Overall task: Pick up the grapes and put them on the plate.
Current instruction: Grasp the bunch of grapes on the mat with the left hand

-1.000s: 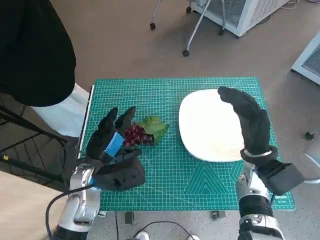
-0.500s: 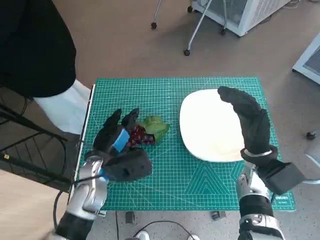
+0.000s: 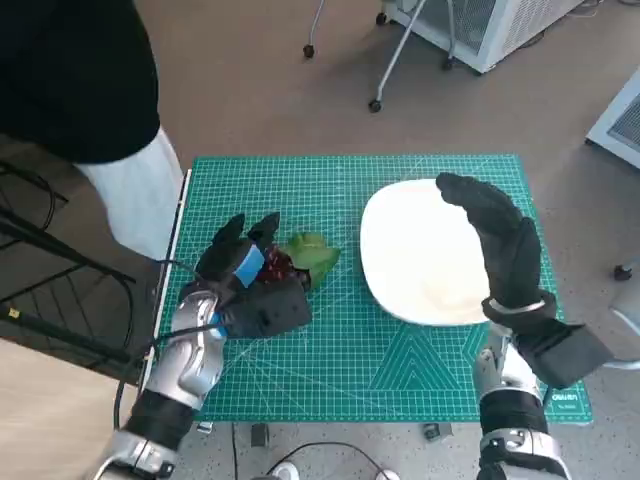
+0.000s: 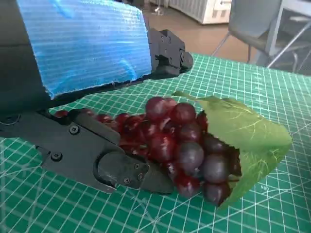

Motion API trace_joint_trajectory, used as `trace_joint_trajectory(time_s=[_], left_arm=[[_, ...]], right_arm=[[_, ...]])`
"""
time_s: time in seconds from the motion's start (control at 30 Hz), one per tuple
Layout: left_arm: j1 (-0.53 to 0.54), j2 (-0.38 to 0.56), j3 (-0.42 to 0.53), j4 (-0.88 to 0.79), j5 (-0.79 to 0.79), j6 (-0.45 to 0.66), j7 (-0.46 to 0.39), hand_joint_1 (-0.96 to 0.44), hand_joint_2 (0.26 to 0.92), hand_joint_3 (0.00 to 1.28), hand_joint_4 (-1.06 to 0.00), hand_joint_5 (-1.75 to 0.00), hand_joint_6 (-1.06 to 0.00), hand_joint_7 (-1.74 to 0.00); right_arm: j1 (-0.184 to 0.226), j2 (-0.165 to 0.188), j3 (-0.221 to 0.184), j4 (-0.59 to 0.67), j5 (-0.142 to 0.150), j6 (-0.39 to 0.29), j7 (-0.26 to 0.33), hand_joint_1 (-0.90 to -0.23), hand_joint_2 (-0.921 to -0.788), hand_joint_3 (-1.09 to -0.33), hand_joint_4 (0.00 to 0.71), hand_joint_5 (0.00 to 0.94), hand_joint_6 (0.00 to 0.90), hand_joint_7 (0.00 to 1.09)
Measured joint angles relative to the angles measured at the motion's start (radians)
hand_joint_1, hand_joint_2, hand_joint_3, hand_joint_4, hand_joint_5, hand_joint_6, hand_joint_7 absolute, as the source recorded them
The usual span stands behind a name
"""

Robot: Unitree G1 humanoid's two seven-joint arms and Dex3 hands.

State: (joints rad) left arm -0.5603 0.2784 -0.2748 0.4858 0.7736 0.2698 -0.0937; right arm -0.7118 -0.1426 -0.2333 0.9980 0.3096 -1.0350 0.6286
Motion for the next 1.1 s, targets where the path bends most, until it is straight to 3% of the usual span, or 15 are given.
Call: trace_joint_trajectory(time_s=[0.7,1.1], left_arm=[[-0.235,-0.060,-0.096,0.430,-0.053,-0.075,0.073,-0.57,0.791,0.00,-0.09,-0.01,-0.23,-0.01],[-0.308,-0.078,-0.123,0.574,-0.088,-0.125,0.108,-0.52,0.772,0.00,-0.11,-0.01,-0.25,-0.02]], right_arm=[[0.000,-0.010,-0.001,0.003,0.001,0.005,0.003,-0.597,-0.921,-0.706,0.215,0.001,0.029,0.31],[0.000,-0.011,-0.001,0.001,0.001,0.005,0.004,-0.582,-0.921,-0.705,0.214,0.001,0.021,0.31]])
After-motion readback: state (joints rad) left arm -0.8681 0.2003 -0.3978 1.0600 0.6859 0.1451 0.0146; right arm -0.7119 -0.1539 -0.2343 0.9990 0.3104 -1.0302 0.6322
